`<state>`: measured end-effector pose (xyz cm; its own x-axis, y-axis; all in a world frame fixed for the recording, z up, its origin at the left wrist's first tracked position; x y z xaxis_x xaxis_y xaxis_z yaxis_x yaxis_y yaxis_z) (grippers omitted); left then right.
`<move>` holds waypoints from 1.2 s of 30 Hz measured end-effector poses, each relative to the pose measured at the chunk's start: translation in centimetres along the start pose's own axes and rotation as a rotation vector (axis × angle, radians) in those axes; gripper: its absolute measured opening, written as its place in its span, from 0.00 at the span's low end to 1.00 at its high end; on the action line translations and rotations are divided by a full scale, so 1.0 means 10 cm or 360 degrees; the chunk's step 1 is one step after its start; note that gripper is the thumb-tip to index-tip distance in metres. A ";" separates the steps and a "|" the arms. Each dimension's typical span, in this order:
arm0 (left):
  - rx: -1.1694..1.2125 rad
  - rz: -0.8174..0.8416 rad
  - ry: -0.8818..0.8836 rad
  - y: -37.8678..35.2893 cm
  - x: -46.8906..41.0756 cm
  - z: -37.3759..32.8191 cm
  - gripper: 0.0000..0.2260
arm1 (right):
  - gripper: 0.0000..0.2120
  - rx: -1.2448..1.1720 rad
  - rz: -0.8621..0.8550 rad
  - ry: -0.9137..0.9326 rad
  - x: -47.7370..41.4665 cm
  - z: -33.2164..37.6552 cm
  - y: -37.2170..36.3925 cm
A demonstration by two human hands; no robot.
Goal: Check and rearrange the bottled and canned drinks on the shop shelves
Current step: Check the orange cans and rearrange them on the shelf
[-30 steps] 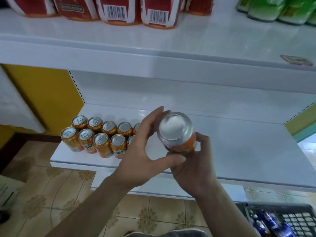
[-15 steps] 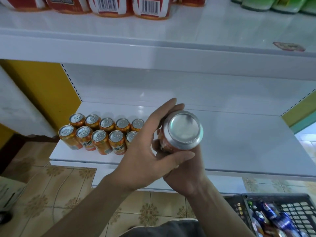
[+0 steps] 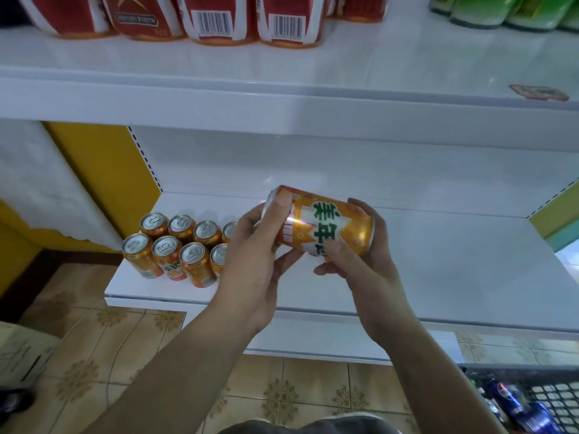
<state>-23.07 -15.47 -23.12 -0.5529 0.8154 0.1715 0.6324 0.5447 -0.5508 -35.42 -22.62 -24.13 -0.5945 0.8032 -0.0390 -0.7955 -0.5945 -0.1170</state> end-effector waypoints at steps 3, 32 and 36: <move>-0.0194 0.0052 -0.0028 0.00 -0.01 -0.03 0.29 | 0.24 0.0092 -0.0097 0.0051 -0.02 0.12 0.07; -0.0116 0.0147 0.0048 -0.10 -0.01 0.00 0.22 | 0.27 0.0344 -0.0052 0.0117 0.02 0.07 0.10; -0.0252 0.0195 0.0069 -0.09 -0.04 0.04 0.28 | 0.18 0.0289 -0.0246 0.0080 0.02 0.05 0.21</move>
<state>-23.68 -16.36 -23.00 -0.4451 0.8832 0.1479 0.7728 0.4623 -0.4349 -37.29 -23.74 -23.86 -0.4610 0.8834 -0.0844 -0.8874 -0.4578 0.0548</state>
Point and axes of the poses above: each hand's wrist, its own x-axis away from the middle knuckle, its own y-axis out of the back of the hand, z = x × y, the point moved 7 cm from there along -x, towards the middle knuckle, and after that the axes turned 8 degrees about x, right-handed, at the moved point
